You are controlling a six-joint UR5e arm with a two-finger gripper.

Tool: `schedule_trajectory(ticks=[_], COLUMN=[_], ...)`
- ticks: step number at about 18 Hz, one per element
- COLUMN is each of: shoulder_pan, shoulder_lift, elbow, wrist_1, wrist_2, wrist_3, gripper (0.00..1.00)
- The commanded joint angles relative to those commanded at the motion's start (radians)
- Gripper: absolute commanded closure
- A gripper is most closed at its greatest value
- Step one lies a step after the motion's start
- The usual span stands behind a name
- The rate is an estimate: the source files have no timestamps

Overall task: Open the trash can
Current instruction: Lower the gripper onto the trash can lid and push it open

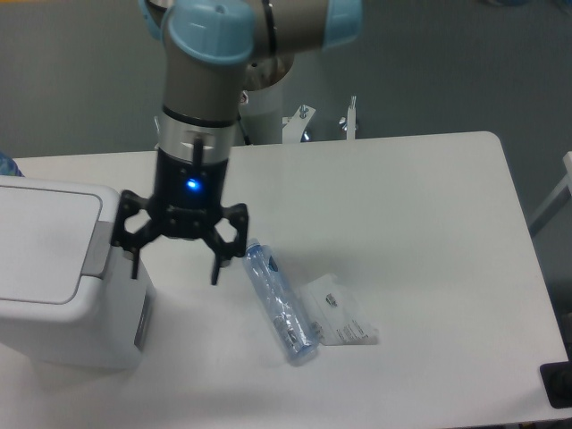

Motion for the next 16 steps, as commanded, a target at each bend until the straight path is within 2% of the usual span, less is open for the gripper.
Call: schedule_trajectory(ticks=[16], shoulder_pan=[-0.020], shoulder_lift=[-0.008], elbow=[-0.022], wrist_1=[0.009], wrist_2=[0.006], wrist_3=[0.002], gripper=[0.00])
